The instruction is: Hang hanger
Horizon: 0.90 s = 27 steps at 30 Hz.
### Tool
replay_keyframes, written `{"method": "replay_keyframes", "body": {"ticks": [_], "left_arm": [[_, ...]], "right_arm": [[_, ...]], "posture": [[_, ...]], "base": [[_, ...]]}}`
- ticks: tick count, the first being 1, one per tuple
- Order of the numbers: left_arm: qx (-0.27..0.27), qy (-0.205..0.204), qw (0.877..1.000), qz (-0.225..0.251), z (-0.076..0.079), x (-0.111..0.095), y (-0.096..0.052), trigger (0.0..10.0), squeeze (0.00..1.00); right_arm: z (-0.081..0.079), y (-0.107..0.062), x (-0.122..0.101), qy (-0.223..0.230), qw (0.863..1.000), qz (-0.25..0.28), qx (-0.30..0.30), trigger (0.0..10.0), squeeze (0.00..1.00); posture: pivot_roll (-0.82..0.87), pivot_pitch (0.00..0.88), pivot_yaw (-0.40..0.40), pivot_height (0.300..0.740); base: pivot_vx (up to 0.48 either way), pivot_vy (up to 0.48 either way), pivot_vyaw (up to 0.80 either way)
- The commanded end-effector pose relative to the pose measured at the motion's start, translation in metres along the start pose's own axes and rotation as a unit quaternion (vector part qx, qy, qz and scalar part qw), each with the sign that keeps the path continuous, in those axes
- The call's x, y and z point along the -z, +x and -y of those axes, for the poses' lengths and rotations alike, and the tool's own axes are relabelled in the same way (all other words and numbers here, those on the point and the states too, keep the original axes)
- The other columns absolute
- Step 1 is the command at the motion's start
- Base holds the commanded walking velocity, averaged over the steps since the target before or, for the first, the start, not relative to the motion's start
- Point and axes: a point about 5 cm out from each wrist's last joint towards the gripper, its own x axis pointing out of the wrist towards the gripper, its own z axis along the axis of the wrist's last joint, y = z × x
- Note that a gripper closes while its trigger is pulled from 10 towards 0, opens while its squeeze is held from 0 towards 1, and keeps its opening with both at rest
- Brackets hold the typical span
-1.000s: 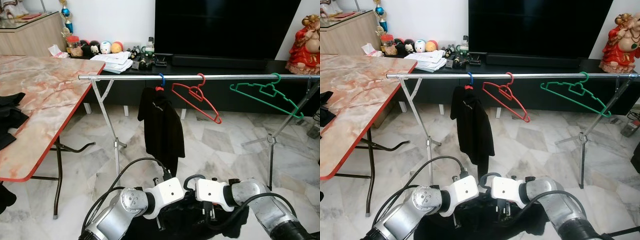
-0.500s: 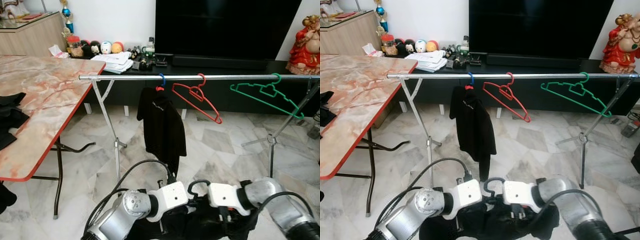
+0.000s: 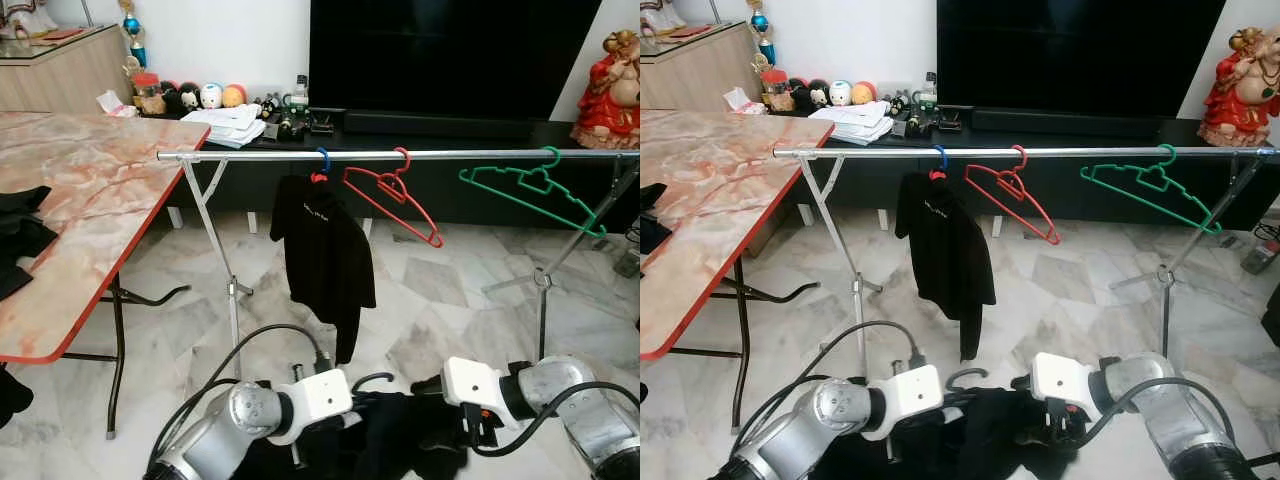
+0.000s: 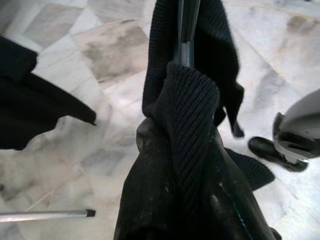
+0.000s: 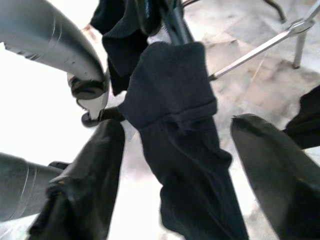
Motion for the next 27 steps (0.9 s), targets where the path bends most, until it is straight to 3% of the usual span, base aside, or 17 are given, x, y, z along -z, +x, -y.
{"method": "replay_keyframes", "body": {"ticks": [1,3,4,5,7,8,9,11,12,13,16,17,18,19,20,24,27], "left_arm": [[-0.021,-0.005,1.000,0.001,-0.005,0.000,-0.001,0.0,0.00],[-0.040,-0.016,0.999,0.002,-0.008,0.000,-0.001,0.0,0.00],[-0.086,-0.048,0.995,0.003,-0.015,0.001,-0.001,3.6,0.00],[-0.109,-0.062,0.992,-0.001,-0.018,0.002,-0.001,10.0,0.00],[-0.129,-0.072,0.989,-0.005,-0.021,0.004,-0.001,10.0,0.00],[-0.156,-0.098,0.983,-0.002,-0.024,0.007,-0.004,10.0,0.00],[-0.156,-0.098,0.983,-0.002,-0.024,0.007,-0.004,10.0,0.00],[-0.173,-0.114,0.978,0.001,-0.025,0.009,-0.006,10.0,0.00],[-0.173,-0.114,0.978,0.001,-0.025,0.009,-0.006,10.0,0.00],[-0.173,-0.113,0.979,0.000,-0.024,0.011,-0.007,10.0,0.00],[-0.175,-0.119,0.977,0.007,-0.023,0.012,-0.008,10.0,0.00],[-0.184,-0.126,0.975,0.013,-0.023,0.011,-0.008,10.0,0.00],[-0.184,-0.126,0.975,0.013,-0.023,0.011,-0.008,10.0,0.00],[-0.195,-0.132,0.972,0.020,-0.024,0.010,-0.008,10.0,0.00],[-0.198,-0.134,0.971,0.021,-0.024,0.009,-0.008,10.0,0.00],[-0.232,-0.186,0.954,0.039,-0.024,0.011,-0.011,10.0,0.00],[-0.247,-0.210,0.945,0.045,-0.023,0.013,-0.014,10.0,0.00]], "right_arm": [[0.006,-0.010,-0.002,-0.005,0.999,0.008,0.037,10.0,1.00],[0.015,-0.015,0.002,-0.003,0.995,0.001,0.102,10.0,1.00],[0.028,-0.023,0.014,0.034,0.977,-0.007,0.209,10.0,1.00],[0.032,-0.026,0.022,0.061,0.963,-0.009,0.261,10.0,0.02],[0.034,-0.029,0.030,0.086,0.949,-0.011,0.304,10.0,0.02],[0.027,-0.025,0.046,0.147,0.928,-0.004,0.343,10.0,0.00],[0.027,-0.025,0.046,0.147,0.928,-0.004,0.343,10.0,0.00],[0.015,-0.018,0.062,0.222,0.900,0.014,0.376,10.0,0.00],[0.015,-0.018,0.062,0.222,0.900,0.014,0.376,10.0,0.00],[0.004,-0.011,0.072,0.277,0.878,0.036,0.389,10.0,0.00],[-0.007,-0.001,0.080,0.316,0.862,0.057,0.392,10.0,0.00],[-0.011,0.005,0.086,0.340,0.844,0.056,0.411,10.0,0.00],[-0.011,0.005,0.086,0.340,0.844,0.056,0.411,10.0,0.00],[-0.017,0.009,0.094,0.361,0.827,0.042,0.430,10.0,0.00],[-0.018,0.010,0.096,0.367,0.821,0.036,0.435,10.0,0.00],[-0.063,0.034,0.128,0.497,0.722,-0.043,0.479,10.0,0.00],[-0.085,0.051,0.134,0.545,0.688,-0.058,0.475,10.0,0.00]], "posture": [[0.01,0.000,0.002,0.740],[0.00,0.000,-0.001,0.740],[0.00,0.000,0.001,0.740],[0.00,0.000,0.002,0.740],[0.00,0.000,0.004,0.740],[0.00,0.000,0.014,0.740],[0.00,0.000,0.014,0.740],[0.00,0.000,0.022,0.740],[0.00,0.000,0.022,0.740],[0.00,0.000,0.034,0.740],[0.00,0.000,0.041,0.740],[-0.01,0.000,0.043,0.740],[-0.01,0.000,0.043,0.740],[-0.01,0.000,0.043,0.740],[-0.01,0.000,0.043,0.740],[0.00,0.000,0.042,0.740],[0.01,0.000,0.045,0.740]], "base": [[0.000,0.000,0.00],[0.000,0.000,0.00],[0.000,0.000,0.00],[0.000,0.000,0.00],[0.000,0.000,0.00],[0.000,0.000,0.00],[0.000,0.000,0.00],[0.000,0.000,0.00],[0.000,0.000,0.00],[0.000,0.000,0.00],[0.000,0.000,0.00],[0.000,0.000,0.00],[0.000,0.000,0.00],[0.000,0.000,0.00],[0.000,0.000,0.00],[0.000,0.000,0.00],[0.000,0.000,0.00]]}}
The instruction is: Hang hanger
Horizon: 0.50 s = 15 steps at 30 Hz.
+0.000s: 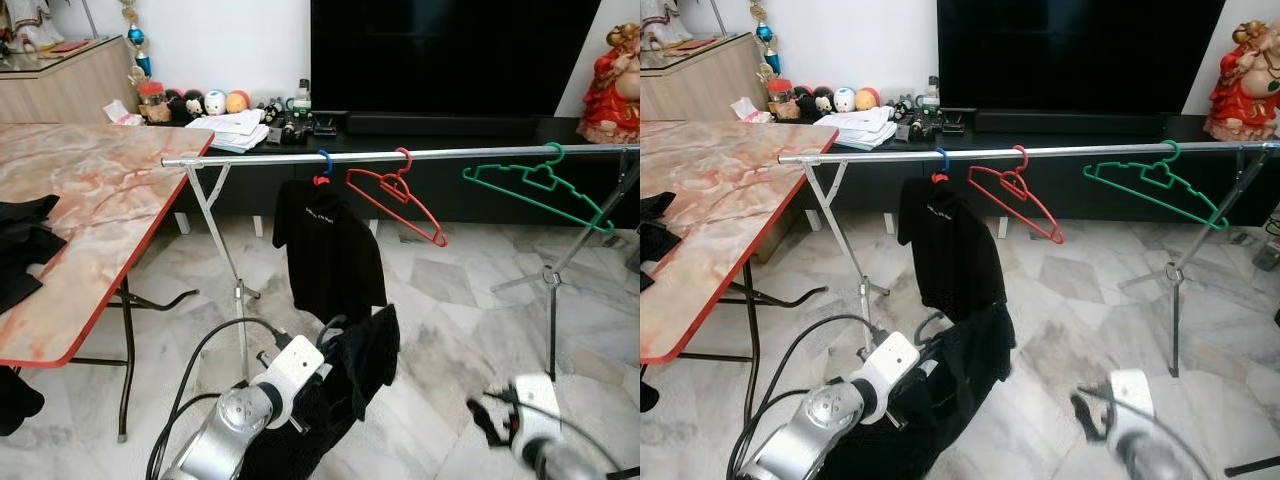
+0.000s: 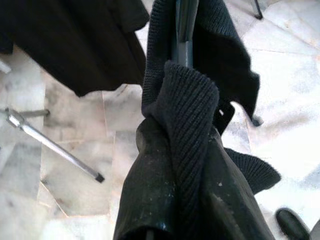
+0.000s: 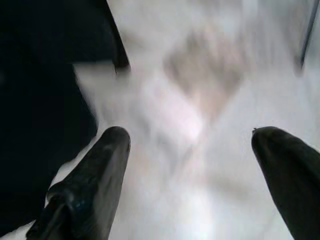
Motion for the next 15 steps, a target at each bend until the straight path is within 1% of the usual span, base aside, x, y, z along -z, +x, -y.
{"method": "replay_keyframes", "body": {"ticks": [1,2,4,5,6,7,8,9,10,12,14,15], "left_arm": [[-0.053,-0.043,0.997,0.038,-0.013,-0.008,-0.010,10.0,0.00],[-0.069,-0.056,0.995,0.044,-0.017,-0.006,-0.014,10.0,0.00],[-0.092,-0.069,0.992,0.052,-0.023,-0.004,-0.021,10.0,0.00],[-0.110,-0.071,0.990,0.053,-0.028,0.000,-0.026,10.0,0.00],[-0.110,-0.071,0.990,0.053,-0.028,0.000,-0.026,10.0,0.00],[-0.121,-0.072,0.989,0.051,-0.031,0.003,-0.029,10.0,0.00],[-0.139,-0.064,0.987,0.046,-0.036,0.009,-0.036,10.0,0.00],[-0.139,-0.064,0.987,0.046,-0.036,0.009,-0.036,10.0,0.00],[-0.160,-0.056,0.985,0.038,-0.043,0.017,-0.044,10.0,0.00],[-0.174,-0.054,0.983,0.033,-0.048,0.023,-0.050,10.0,0.00],[-0.186,-0.065,0.980,0.029,-0.051,0.028,-0.056,10.0,0.00],[-0.186,-0.065,0.980,0.029,-0.051,0.028,-0.056,10.0,0.00]], "right_arm": [[-0.011,-0.004,0.035,0.039,0.997,-0.054,0.026,10.0,0.00],[-0.016,-0.007,0.046,0.041,0.996,-0.071,0.028,10.0,0.00],[-0.024,-0.009,0.058,0.043,0.995,-0.087,0.022,10.0,0.00],[-0.027,-0.011,0.065,0.042,0.994,-0.097,0.019,10.0,0.00],[-0.027,-0.011,0.065,0.042,0.994,-0.097,0.019,10.0,0.00],[-0.028,-0.012,0.070,0.050,0.993,-0.104,0.025,10.0,0.00],[-0.029,-0.015,0.079,0.061,0.990,-0.120,0.042,10.0,0.00],[-0.029,-0.015,0.079,0.061,0.990,-0.120,0.042,10.0,0.00],[-0.028,-0.018,0.085,0.069,0.988,-0.132,0.050,10.0,0.00],[-0.029,-0.018,0.087,0.070,0.987,-0.136,0.049,10.0,0.00],[-0.030,-0.018,0.086,0.064,0.988,-0.136,0.047,10.0,0.00],[-0.030,-0.018,0.086,0.064,0.988,-0.136,0.047,10.0,0.00]], "posture": [[0.02,0.000,0.043,0.740],[0.03,0.000,0.039,0.740],[0.04,0.000,0.033,0.740],[0.05,0.000,0.027,0.740],[0.05,0.000,0.027,0.740],[0.05,0.000,0.025,0.740],[0.05,0.000,0.022,0.740],[0.05,0.000,0.022,0.740],[0.06,0.000,0.016,0.740],[0.06,0.000,0.016,0.740],[0.07,0.000,0.010,0.740],[0.07,0.000,0.010,0.740]], "base": [[0.000,0.000,0.00],[0.000,0.000,0.00],[0.000,0.000,0.00],[0.000,0.000,0.00],[0.000,0.000,0.00],[0.000,0.000,0.00],[0.000,0.000,0.00],[0.000,0.000,0.00],[0.000,0.000,0.00],[0.000,0.000,0.00],[0.000,0.000,0.00],[0.000,0.000,0.00]]}}
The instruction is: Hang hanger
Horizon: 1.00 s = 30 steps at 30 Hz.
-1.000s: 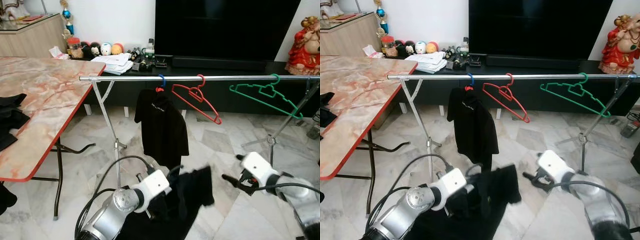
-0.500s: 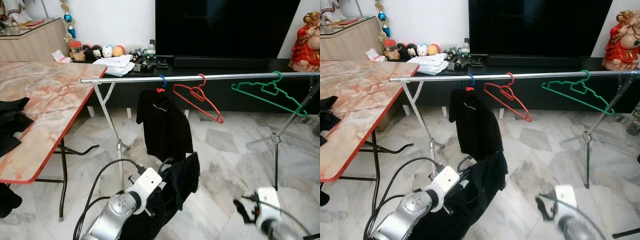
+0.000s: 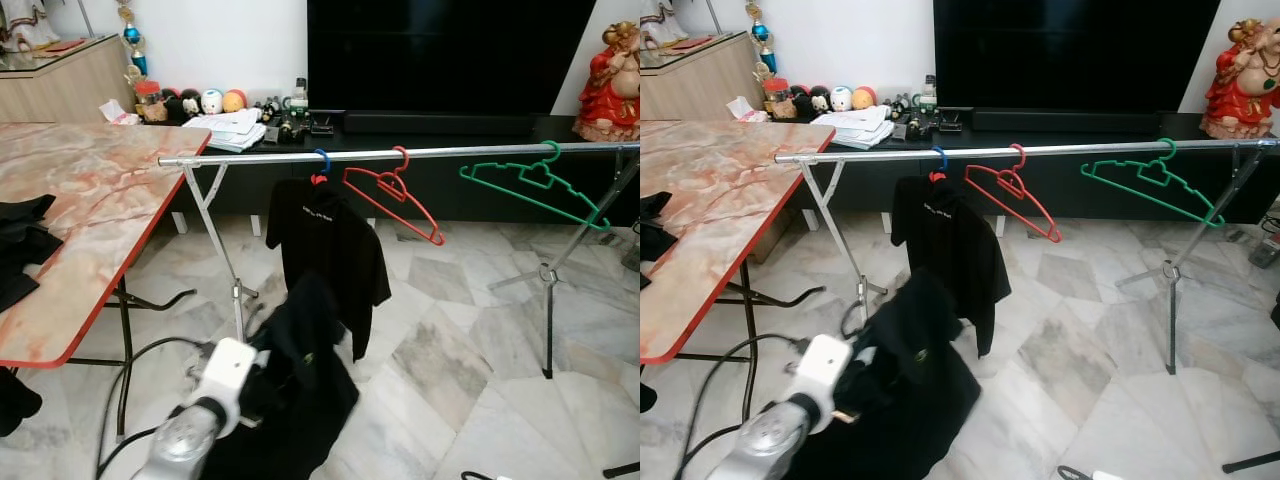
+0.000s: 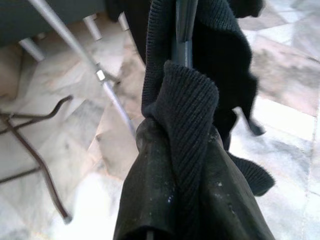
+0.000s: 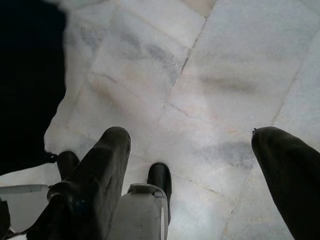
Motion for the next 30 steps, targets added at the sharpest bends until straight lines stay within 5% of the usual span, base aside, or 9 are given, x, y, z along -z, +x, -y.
{"method": "replay_keyframes", "body": {"ticks": [1,7,30], "left_arm": [[-0.022,0.000,1.000,0.015,-0.009,-0.004,-0.006,10.0,0.00],[-0.048,-0.008,0.999,0.011,-0.013,0.001,-0.003,10.0,0.00],[-0.054,-0.018,0.998,0.005,-0.015,0.004,0.002,10.0,0.00]], "right_arm": [[-0.002,0.000,0.001,0.007,1.000,-0.003,0.004,10.0,0.00],[0.002,0.000,0.002,0.017,1.000,-0.002,0.017,10.0,0.00],[0.001,-0.001,0.003,-0.042,0.999,-0.006,0.003,10.0,0.00]], "posture": [[0.06,0.000,0.010,0.740],[0.05,0.000,0.021,0.740],[0.07,0.000,0.025,0.740]], "base": [[0.000,0.000,0.00],[0.000,-0.043,0.00],[0.000,-0.475,0.15]]}}
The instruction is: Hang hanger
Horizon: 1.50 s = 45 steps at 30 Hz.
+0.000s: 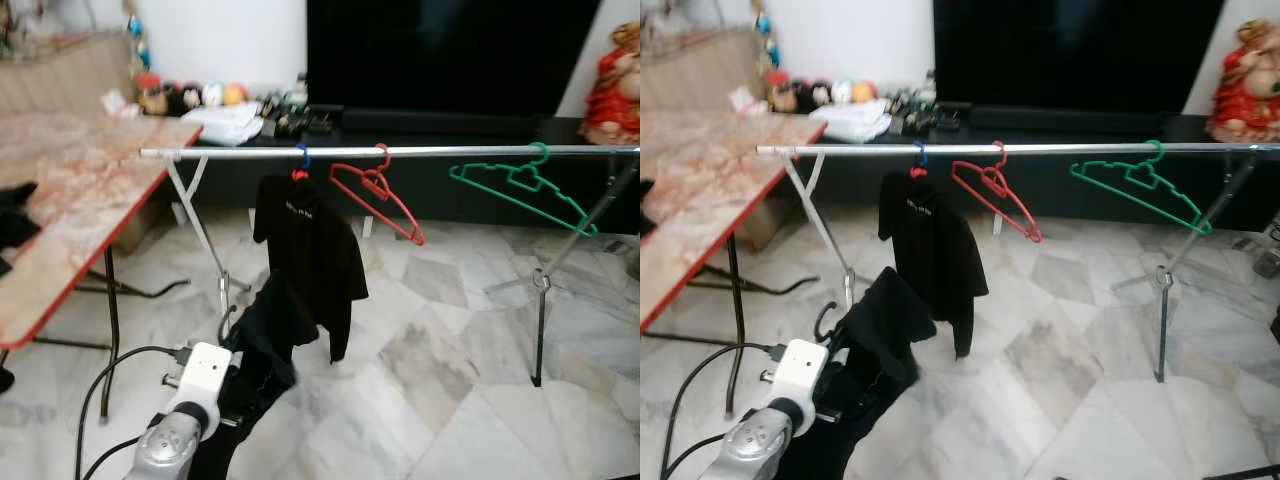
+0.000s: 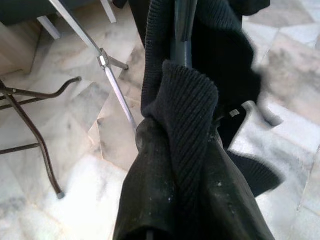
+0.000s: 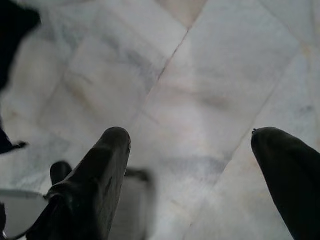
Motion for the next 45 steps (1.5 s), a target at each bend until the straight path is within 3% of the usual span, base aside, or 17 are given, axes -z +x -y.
{"method": "replay_keyframes", "body": {"ticks": [1,26,45], "left_arm": [[0.001,-0.003,1.000,0.028,0.001,-0.014,0.003,10.0,0.00],[0.028,0.000,0.999,0.032,0.010,-0.010,0.004,10.0,0.00],[0.070,0.015,0.996,0.047,0.025,-0.005,0.000,10.0,0.00]], "right_arm": [[0.008,-0.001,0.003,-0.003,1.000,-0.004,0.010,10.0,0.00],[0.004,-0.002,0.012,-0.039,0.999,-0.019,-0.001,10.0,0.00],[0.000,-0.003,0.018,-0.032,0.999,-0.030,-0.006,10.0,0.00]], "posture": [[0.07,0.000,0.025,0.740],[0.03,0.000,0.033,0.740],[0.02,0.000,0.044,0.740]], "base": [[0.000,-0.480,0.00],[0.000,-0.473,0.00],[0.000,-0.014,0.00]]}}
